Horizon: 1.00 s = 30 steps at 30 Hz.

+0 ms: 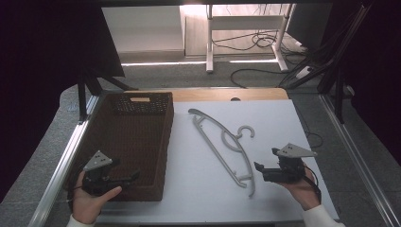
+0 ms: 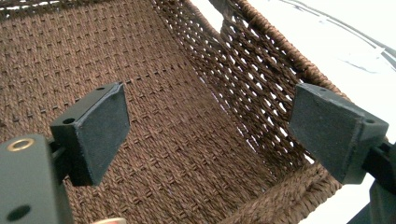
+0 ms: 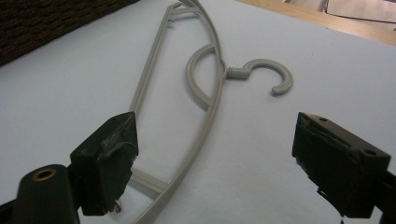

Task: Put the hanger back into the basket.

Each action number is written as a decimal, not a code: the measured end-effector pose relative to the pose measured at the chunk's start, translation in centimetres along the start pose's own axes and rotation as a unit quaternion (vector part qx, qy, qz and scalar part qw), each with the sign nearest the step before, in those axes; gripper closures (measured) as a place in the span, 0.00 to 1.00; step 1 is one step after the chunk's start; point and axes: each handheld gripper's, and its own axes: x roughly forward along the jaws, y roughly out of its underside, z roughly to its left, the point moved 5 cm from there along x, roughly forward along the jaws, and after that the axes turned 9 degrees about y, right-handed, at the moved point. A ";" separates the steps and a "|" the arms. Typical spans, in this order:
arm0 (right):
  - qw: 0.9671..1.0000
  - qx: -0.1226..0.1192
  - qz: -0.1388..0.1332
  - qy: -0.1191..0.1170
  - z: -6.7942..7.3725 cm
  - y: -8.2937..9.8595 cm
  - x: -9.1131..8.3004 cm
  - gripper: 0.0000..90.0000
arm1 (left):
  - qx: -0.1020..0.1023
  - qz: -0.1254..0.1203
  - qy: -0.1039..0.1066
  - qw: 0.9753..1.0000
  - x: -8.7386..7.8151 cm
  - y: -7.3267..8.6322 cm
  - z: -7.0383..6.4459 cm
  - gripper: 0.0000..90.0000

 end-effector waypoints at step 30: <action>1.000 -0.006 0.013 0.005 -0.5 0.3 -0.1 0.19 | -0.001 -0.004 0.006 1.000 0.0 -0.3 -0.1 0.15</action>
